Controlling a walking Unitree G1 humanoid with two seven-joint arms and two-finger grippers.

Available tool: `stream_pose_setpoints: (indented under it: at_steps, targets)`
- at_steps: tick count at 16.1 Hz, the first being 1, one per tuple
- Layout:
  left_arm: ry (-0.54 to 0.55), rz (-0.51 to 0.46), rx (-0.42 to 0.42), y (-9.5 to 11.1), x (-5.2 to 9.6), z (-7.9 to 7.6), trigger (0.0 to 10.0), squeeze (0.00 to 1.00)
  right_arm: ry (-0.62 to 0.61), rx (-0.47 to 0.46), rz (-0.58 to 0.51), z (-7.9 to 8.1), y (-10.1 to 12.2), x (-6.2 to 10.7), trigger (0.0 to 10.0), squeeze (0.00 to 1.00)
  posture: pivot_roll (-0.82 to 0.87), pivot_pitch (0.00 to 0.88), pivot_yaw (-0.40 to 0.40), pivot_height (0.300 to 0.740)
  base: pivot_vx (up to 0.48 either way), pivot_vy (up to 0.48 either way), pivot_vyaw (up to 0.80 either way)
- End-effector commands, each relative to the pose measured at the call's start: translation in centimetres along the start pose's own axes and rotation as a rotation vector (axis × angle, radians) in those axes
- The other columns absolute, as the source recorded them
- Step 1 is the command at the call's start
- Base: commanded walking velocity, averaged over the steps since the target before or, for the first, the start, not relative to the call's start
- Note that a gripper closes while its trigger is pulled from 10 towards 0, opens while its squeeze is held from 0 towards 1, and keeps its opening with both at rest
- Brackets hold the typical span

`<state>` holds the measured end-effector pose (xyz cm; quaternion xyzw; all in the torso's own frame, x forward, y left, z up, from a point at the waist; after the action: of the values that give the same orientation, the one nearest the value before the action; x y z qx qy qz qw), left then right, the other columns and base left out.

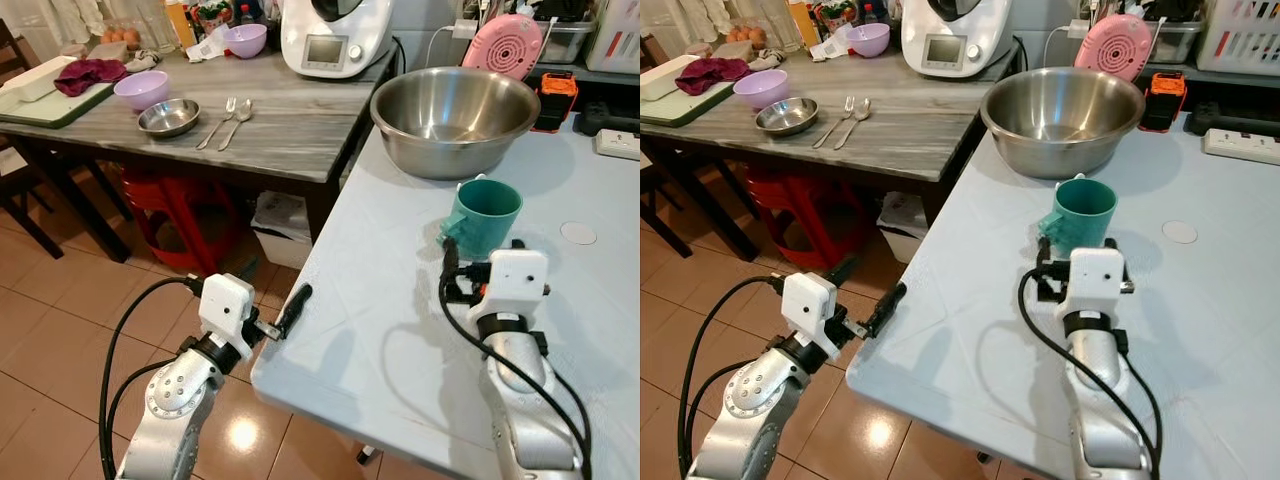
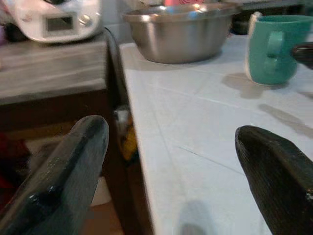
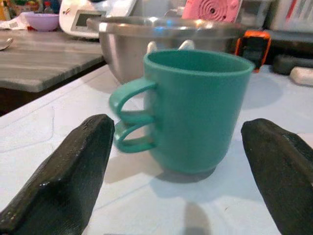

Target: Setting the table

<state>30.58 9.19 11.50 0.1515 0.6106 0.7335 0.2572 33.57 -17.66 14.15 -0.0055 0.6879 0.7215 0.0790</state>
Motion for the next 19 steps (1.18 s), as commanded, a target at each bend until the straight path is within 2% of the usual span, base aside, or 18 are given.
stream_pose_setpoints:
  at_steps: [1, 5, 7, 8, 9, 12, 16, 19]
  targets:
    - [-0.065, 0.008, 0.011, 0.0, 0.2, -0.5, 10.0, 0.00, 0.028, -0.018, 0.000, 0.9, 0.1, 0.0, 10.0, 0.00, -0.13, 0.099, 0.103, 0.740, 0.000, 0.000, 0.00]
    - [-0.155, -0.025, 0.020, 0.6, 0.1, -1.2, 10.0, 0.00, 0.042, -0.039, 0.002, 1.7, 0.3, -0.5, 10.0, 0.00, -0.14, 0.111, 0.107, 0.740, 0.000, 0.000, 0.00]
    - [-0.187, -0.033, 0.018, 0.9, -0.1, -1.2, 10.0, 0.00, 0.057, -0.077, -0.001, 3.2, 0.9, -1.8, 10.0, 0.00, -0.15, 0.124, 0.114, 0.740, 0.000, 0.000, 0.00]
    - [-0.200, -0.035, 0.027, 1.0, -0.2, -1.3, 10.0, 0.00, 0.055, -0.081, -0.005, 3.3, 1.1, -2.0, 10.0, 0.00, -0.14, 0.125, 0.114, 0.740, 0.000, 0.000, 0.00]
    - [-0.254, -0.034, 0.045, 1.0, -0.1, -2.3, 10.0, 0.00, 0.042, -0.096, -0.004, 3.4, 1.3, -2.6, 10.0, 0.00, -0.14, 0.124, 0.115, 0.740, 0.000, 0.000, 0.00]
    - [-0.290, -0.041, 0.063, 1.2, 0.1, -2.8, 10.0, 0.00, 0.035, -0.110, -0.003, 3.6, 1.6, -3.6, 10.0, 0.00, -0.13, 0.124, 0.114, 0.740, 0.000, 0.000, 0.00]
    - [-0.314, -0.048, 0.058, 1.5, 0.1, -3.0, 10.0, 0.00, 0.002, -0.107, -0.007, 3.3, 2.1, -4.9, 10.0, 0.00, -0.13, 0.126, 0.112, 0.740, 0.000, 0.000, 0.00]
    - [-0.318, -0.046, 0.068, 1.4, 0.2, -3.0, 10.0, 0.00, -0.063, -0.088, -0.001, 1.8, 1.8, -4.8, 10.0, 0.00, -0.14, 0.127, 0.112, 0.740, 0.000, 0.000, 0.00]
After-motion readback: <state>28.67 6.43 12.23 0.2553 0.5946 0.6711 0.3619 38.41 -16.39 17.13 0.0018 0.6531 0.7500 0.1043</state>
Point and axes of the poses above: a point about 5 cm out from each wrist's last joint towards the gripper, its own x axis pointing back from the gripper into the wrist, its own y axis along the axis of the wrist's last joint, z = x × y, the point moved 6 cm from there along -x, pointing out of the wrist towards the gripper, and after that the axes turned 10 degrees about -x, right-handed, at the moved point
